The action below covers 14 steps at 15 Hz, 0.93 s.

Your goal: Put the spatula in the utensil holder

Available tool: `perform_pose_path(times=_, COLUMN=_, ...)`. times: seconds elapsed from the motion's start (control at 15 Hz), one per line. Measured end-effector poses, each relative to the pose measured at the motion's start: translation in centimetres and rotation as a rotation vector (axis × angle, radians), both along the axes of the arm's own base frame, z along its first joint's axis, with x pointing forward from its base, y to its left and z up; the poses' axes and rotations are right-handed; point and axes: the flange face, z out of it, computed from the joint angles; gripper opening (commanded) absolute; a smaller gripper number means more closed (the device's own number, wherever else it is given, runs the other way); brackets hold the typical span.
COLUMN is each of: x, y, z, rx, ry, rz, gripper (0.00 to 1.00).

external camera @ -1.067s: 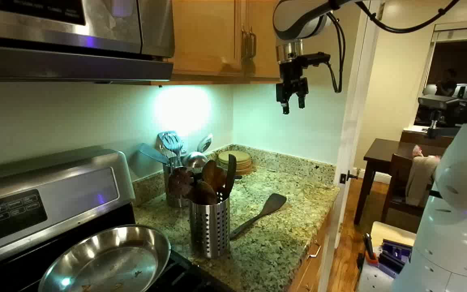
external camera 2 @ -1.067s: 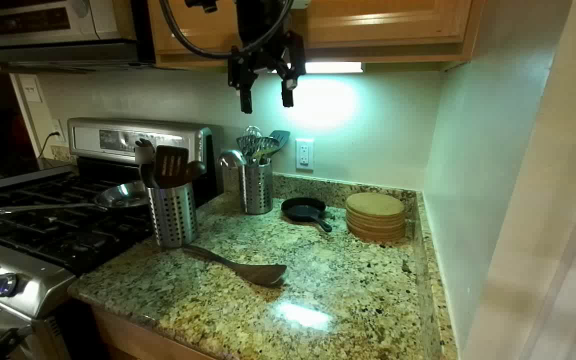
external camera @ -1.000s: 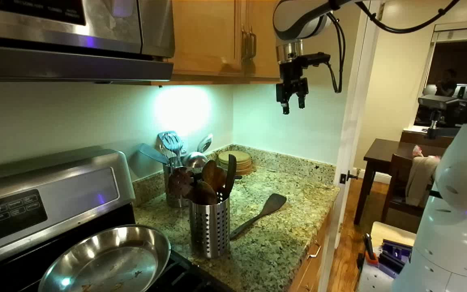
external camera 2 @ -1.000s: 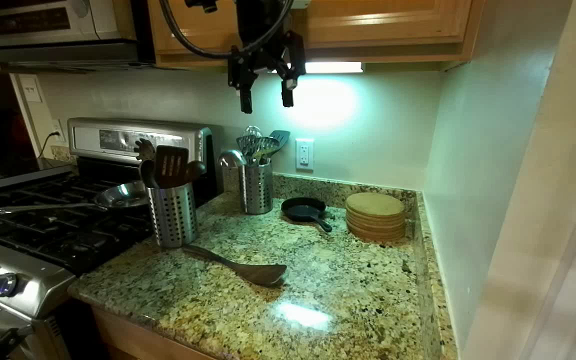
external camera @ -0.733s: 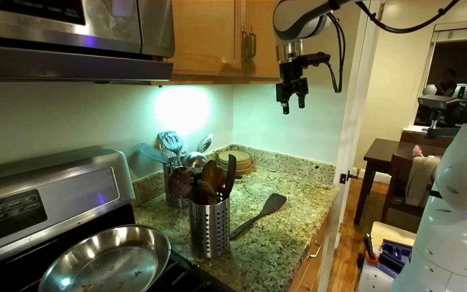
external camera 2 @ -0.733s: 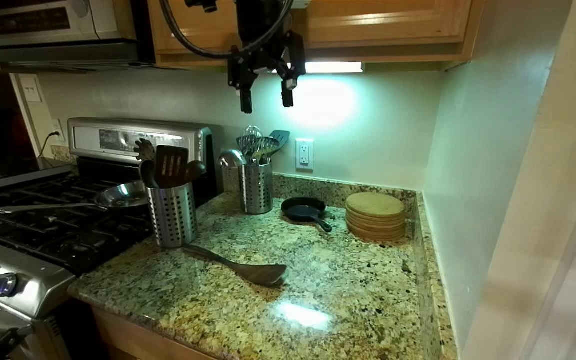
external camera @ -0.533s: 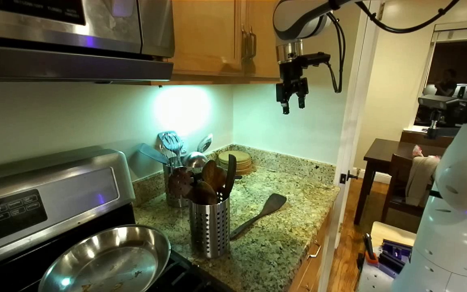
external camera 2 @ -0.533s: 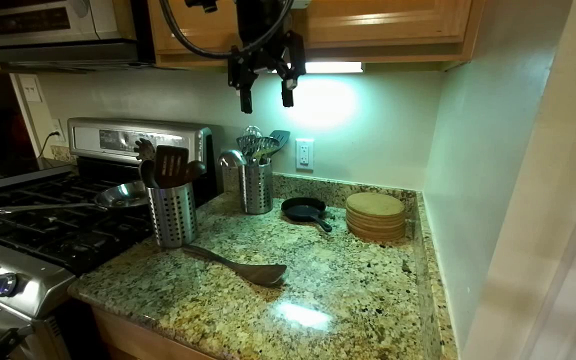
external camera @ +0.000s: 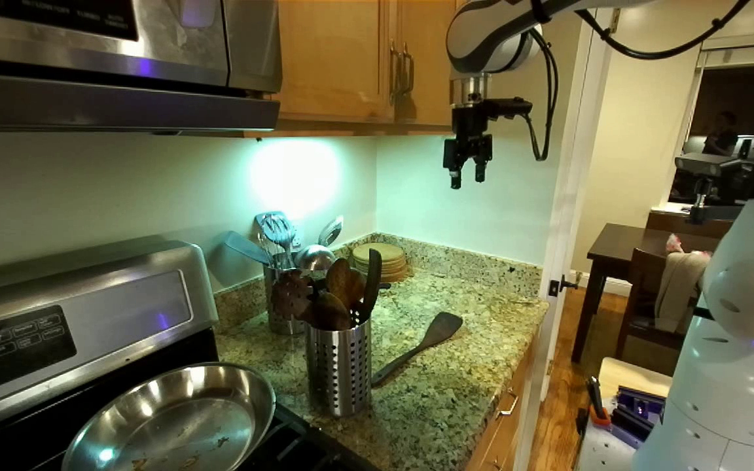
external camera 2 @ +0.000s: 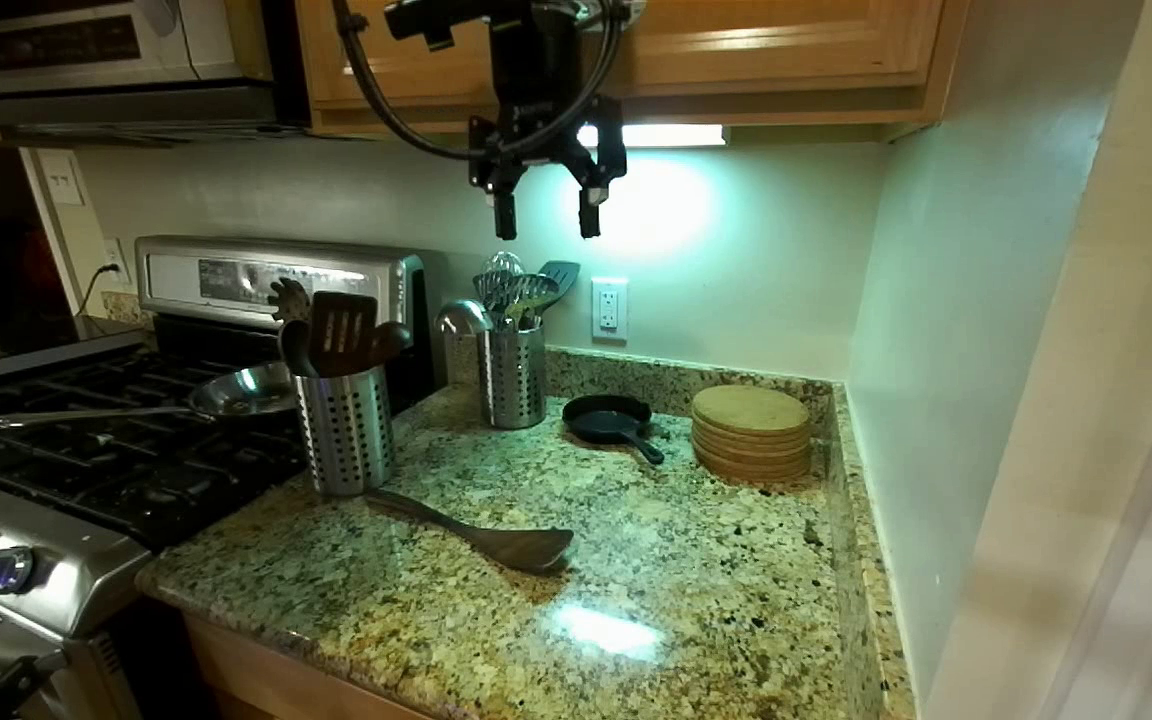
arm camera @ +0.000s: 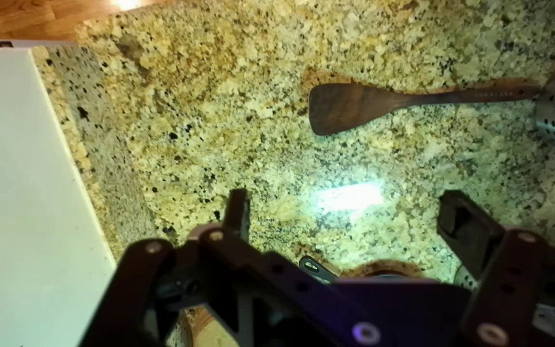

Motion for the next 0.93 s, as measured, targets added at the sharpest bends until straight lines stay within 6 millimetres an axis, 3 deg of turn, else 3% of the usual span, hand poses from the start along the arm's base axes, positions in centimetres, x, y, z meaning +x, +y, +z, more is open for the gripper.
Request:
perform_pose_path(times=0.33, x=-1.5, y=-1.8, z=-5.5, rx=0.097, ry=-0.086, rz=-0.031, gripper=1.00)
perform_pose_path(times=0.6, x=-3.2, y=-1.8, z=-9.7, rx=0.136, ry=-0.051, rz=-0.012, gripper=1.00)
perform_pose_path(times=0.93, x=-3.8, y=-1.4, z=-12.2, rx=0.153, ry=-0.004, rz=-0.003, gripper=1.00)
